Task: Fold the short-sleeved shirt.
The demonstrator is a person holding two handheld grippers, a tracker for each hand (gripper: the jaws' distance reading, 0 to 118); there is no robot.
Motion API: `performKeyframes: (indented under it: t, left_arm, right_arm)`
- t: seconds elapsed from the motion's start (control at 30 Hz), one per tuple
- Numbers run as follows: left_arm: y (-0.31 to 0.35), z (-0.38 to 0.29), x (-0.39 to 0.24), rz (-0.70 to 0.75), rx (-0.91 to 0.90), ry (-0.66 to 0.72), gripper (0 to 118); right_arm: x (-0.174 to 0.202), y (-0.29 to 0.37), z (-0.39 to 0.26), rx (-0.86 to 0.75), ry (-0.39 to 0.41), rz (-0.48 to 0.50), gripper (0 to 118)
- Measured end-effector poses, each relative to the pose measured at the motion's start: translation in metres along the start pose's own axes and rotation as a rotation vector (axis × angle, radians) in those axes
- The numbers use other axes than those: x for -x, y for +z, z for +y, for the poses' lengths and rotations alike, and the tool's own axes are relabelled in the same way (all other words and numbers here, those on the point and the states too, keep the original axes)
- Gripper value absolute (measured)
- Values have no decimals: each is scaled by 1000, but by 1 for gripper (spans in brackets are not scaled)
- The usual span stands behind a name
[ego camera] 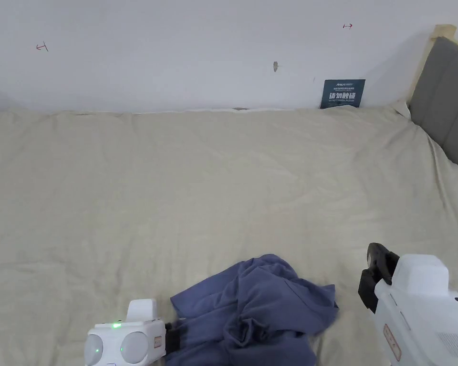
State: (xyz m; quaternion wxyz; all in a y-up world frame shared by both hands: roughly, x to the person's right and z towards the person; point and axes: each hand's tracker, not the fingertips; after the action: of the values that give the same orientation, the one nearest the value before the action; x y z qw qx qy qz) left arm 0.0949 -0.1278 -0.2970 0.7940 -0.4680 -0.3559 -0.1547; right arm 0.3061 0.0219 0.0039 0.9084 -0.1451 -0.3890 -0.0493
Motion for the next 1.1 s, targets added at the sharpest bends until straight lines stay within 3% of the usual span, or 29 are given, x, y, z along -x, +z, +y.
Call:
performKeyframes:
  t: [0.07, 0.1, 0.13, 0.17, 0.23, 0.27, 0.33, 0.37, 0.5, 0.53, 0.6, 0.67, 0.7, 0.77, 0.9, 1.1]
  left_arm:
    - [3, 3, -3, -108, 6, 5, 7]
    - [4, 5, -7, -68, 8, -5, 7]
    - [6, 6, -10, -57, -5, -57, 7]
    - [11, 5, -11, -70, -32, -81, 7]
    - [26, 8, -9, -93, -78, -63, 7]
    - [37, 9, -7, -117, -99, -47, 7]
    - [51, 14, -4, -152, -126, -30, 7]
    - [57, 16, -2, -164, -141, -26, 7]
    - [72, 19, 0, -203, -177, -22, 7]
    - [74, 18, -2, -208, -180, -28, 7]
    - [73, 17, -3, -207, -179, -35, 7]
    - [72, 16, -3, -205, -181, -40, 7]
    - [72, 15, -2, -207, -181, -36, 7]
    - [74, 16, 2, -225, -177, -8, 7]
    - [84, 26, 9, -273, -205, 73, 7]
    - [117, 85, 25, -294, -341, 103, 7]
  right_arm:
    - [-4, -12, -4, 47, -13, -3, 3]
    - [-5, -22, -8, 94, -18, -13, 5]
    - [-7, -34, -10, 154, -16, -13, 14]
    - [-9, -45, -14, 192, -23, -9, 29]
    - [-13, -75, -24, 323, -28, -7, 76]
    - [-16, -94, -32, 386, -51, 10, 88]
    - [-18, -125, -48, 481, -66, 25, 100]
    - [-17, -137, -55, 510, -73, 9, 101]
    - [-13, -194, -85, 714, -62, 42, 100]
    - [-10, -204, -92, 761, -46, 51, 86]
    - [0, -208, -98, 778, -14, 74, 44]
    - [8, -206, -101, 773, 12, 92, 26]
    - [11, -202, -96, 755, 56, 83, 7]
    - [14, -189, -87, 717, 110, 96, 4]
    - [-4, -168, -48, 601, 58, 134, 4]
    - [-19, -139, 59, 372, 107, 142, 4]
